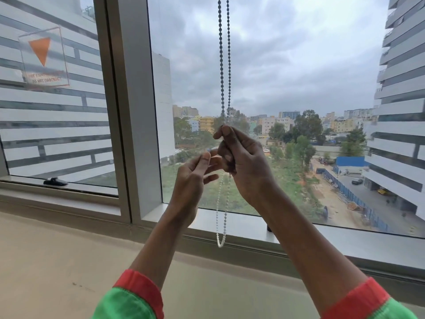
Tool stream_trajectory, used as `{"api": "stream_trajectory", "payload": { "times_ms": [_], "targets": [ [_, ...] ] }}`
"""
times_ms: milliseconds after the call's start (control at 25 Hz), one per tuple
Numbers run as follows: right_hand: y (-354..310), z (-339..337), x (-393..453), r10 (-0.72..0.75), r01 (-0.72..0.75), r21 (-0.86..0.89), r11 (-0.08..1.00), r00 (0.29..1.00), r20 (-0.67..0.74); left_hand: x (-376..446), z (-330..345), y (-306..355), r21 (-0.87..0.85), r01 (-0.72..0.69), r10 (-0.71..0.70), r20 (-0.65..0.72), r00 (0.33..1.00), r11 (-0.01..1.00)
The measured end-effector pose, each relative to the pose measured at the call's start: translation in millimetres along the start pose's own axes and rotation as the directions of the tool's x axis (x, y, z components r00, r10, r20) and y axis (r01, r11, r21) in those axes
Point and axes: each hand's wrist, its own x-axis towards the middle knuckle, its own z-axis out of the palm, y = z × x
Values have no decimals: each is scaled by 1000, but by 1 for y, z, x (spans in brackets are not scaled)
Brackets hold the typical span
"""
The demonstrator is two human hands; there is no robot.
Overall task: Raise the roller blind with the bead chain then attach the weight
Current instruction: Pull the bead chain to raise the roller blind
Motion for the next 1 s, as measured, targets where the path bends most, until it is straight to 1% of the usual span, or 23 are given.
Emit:
{"api": "stream_trajectory", "payload": {
  "times_ms": [160,280,400,560,680,840,920,1000],
  "targets": [
    [16,-9,-14,38,-38,-40,998,999,2,28,4,44,-110,-116,121,39,992,987],
    [28,-10,-25,78,-77,-77,994,997,10,42,15,75,-160,-139,155,94,983,977],
    [40,-7,-33,97,-95,-81,992,995,25,48,26,90,-188,-131,155,116,981,973],
    [44,-8,-37,129,-126,-61,990,991,47,48,28,87,-200,-141,154,49,987,970],
    [44,-12,-39,196,-191,-58,980,975,107,41,23,78,-260,-173,194,59,979,950],
    [49,-18,-46,303,-276,-155,949,933,194,24,11,61,-274,-178,192,24,981,945],
    [48,-20,-44,360,-339,-149,929,921,150,17,7,51,-262,-160,170,18,985,952],
    [44,-23,-34,385,-378,-104,920,921,64,10,8,42,-253,-141,151,20,988,957]
  ]
}}
